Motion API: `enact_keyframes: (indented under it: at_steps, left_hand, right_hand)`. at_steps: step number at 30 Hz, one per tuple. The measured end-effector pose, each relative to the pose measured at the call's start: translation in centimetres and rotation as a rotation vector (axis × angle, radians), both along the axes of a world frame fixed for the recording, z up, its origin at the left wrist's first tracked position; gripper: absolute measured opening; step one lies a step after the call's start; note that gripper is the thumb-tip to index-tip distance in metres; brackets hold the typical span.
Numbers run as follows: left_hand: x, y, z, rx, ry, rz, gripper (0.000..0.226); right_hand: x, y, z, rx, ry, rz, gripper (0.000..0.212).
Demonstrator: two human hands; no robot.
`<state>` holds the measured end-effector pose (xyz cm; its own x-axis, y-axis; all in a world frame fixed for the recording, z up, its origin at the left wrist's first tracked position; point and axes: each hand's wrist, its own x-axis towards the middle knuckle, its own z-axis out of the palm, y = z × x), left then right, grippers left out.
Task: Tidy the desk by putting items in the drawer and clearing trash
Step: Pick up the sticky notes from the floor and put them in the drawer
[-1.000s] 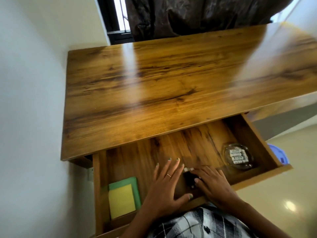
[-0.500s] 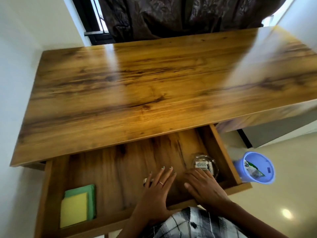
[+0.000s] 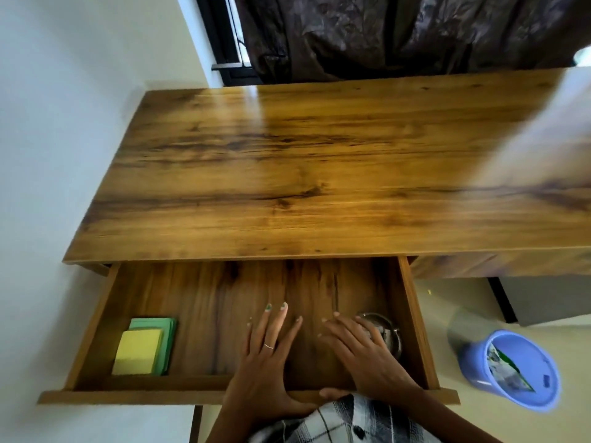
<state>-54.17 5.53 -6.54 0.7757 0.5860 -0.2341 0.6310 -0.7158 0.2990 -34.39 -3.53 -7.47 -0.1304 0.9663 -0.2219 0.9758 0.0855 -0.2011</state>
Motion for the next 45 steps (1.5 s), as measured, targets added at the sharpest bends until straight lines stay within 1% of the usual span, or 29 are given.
enact_keyframes:
  at_steps: [4, 6, 8, 11, 12, 14, 15, 17, 21, 25, 28, 30, 33, 38, 45]
  left_hand:
    - [0.2, 0.6, -0.1, 0.026, 0.05, -0.005, 0.121]
    - [0.4, 1.1, -0.2, 0.027, 0.052, -0.003, 0.122]
    - [0.8, 1.8, -0.2, 0.037, 0.044, -0.002, 0.123]
    - [1.7, 3.1, 0.1, 0.058, 0.001, 0.012, 0.123]
    - [2.1, 3.6, 0.3, 0.066, -0.018, 0.015, 0.124]
    - [2.8, 4.7, 0.6, 0.097, -0.04, 0.006, 0.124]
    - [3.2, 5.4, 0.7, 0.116, -0.044, -0.006, 0.124]
    - [3.8, 6.6, 0.7, 0.137, -0.072, -0.018, 0.123]
    - [5.5, 9.3, 0.7, 0.178, -0.145, 0.002, 0.123]
    - [7.0, 11.8, 0.7, 0.226, -0.155, 0.066, 0.121]
    - [7.5, 12.9, 0.1, 0.273, -0.153, 0.1, 0.104]
    - [7.6, 13.2, -0.6, 0.329, -0.177, 0.107, 0.091]
    - [7.6, 13.6, -1.5, 0.405, -0.234, 0.097, 0.082]
    - [7.8, 13.5, -2.1, 0.471, -0.285, 0.102, 0.084]
    - [7.7, 13.4, -2.2, 0.5, -0.288, 0.096, 0.085]
  right_hand:
    - [0.5, 1.1, -0.5, 0.09, -0.032, -0.002, 0.079]
    - [0.8, 1.3, -0.6, 0.142, -0.03, 0.052, 0.066]
    - [1.3, 1.7, -0.8, 0.131, -0.078, 0.102, 0.064]
    - [1.6, 2.1, -1.3, 0.189, -0.105, 0.095, 0.049]
    - [1.7, 2.5, -1.2, 0.171, -0.105, 0.063, 0.058]
    - [2.0, 3.6, -0.7, 0.151, -0.075, 0.003, 0.088]
    - [2.2, 4.1, -0.3, 0.164, -0.074, -0.018, 0.095]
    - [2.5, 5.0, 0.1, 0.185, -0.075, -0.066, 0.101]
    - [3.5, 7.1, 0.7, 0.219, -0.112, -0.152, 0.099]
    - [4.3, 9.3, 0.8, 0.219, -0.142, -0.224, 0.088]
    - [4.7, 10.7, 0.8, 0.257, -0.154, -0.252, 0.084]
    - [4.9, 11.5, 0.7, 0.276, -0.123, -0.269, 0.089]
    - [4.9, 11.9, 0.2, 0.319, -0.132, -0.29, 0.089]
    - [4.5, 12.0, -0.6, 0.379, -0.149, -0.315, 0.095]
    - [4.3, 11.9, -0.8, 0.402, -0.174, -0.315, 0.092]
